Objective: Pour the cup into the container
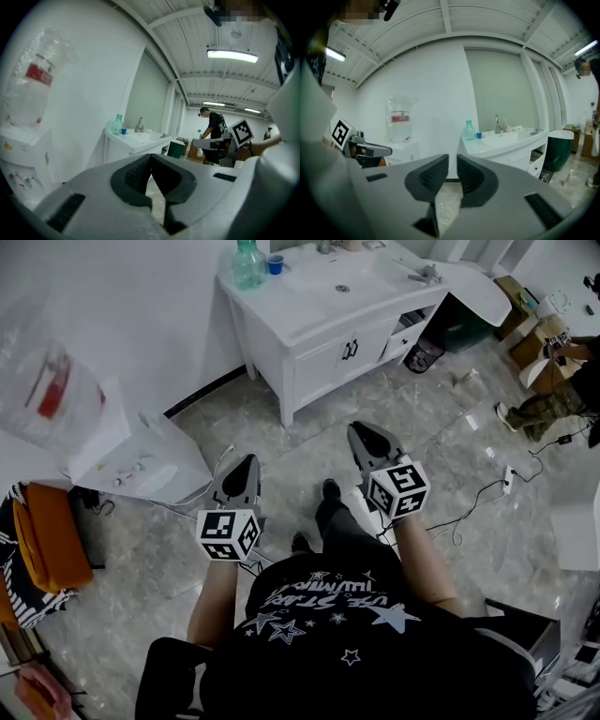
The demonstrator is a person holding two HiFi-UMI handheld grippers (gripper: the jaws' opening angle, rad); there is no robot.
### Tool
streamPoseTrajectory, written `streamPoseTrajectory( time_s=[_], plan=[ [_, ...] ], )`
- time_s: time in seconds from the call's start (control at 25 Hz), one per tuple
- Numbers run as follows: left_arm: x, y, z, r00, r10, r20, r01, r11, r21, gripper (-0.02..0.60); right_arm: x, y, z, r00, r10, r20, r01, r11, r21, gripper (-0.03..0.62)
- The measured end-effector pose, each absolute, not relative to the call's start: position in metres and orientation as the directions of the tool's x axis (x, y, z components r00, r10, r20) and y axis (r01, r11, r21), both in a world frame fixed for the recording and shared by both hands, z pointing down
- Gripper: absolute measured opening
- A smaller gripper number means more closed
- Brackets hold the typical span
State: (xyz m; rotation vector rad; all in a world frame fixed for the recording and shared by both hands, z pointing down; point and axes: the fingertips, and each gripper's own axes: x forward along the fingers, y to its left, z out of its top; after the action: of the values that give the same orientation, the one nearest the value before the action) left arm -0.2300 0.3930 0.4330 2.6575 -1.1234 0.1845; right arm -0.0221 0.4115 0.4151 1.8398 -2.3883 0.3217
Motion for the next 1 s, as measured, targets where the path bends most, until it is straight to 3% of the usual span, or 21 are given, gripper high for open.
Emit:
streamPoseTrajectory(
  time_s=[0.08, 0.48, 0.64, 1.0],
  plan=[
    [-0.224, 0.388, 0.434, 0.691, -0.687, 0.225, -0.722, -0.669, 0.176, 0.009, -0.018, 0.403, 0.418, -0.277, -0.936, 0.216, -0.959, 0.255, -0.127, 0.139],
    [-0.179, 0.319, 0.446, 0.628, -0.723, 0.287, -0.776, -0.610, 0.160, 0.009, 0.038, 0.302, 0.443, -0.312, -0.924, 0.221, -0.946, 0.279, -0.166, 0.470],
    [-0.155, 0.280, 0.448, 0.594, -0.747, 0.300, -0.803, -0.575, 0.158, 0.009, 0.070, 0.251, 0.449, -0.332, -0.916, 0.224, -0.936, 0.290, -0.201, 0.504],
    [-0.122, 0.196, 0.439, 0.478, -0.825, 0.302, -0.879, -0.453, 0.151, 0.009, 0.118, 0.146, 0.454, -0.418, -0.876, 0.242, -0.905, 0.377, -0.199, 0.509]
  ],
)
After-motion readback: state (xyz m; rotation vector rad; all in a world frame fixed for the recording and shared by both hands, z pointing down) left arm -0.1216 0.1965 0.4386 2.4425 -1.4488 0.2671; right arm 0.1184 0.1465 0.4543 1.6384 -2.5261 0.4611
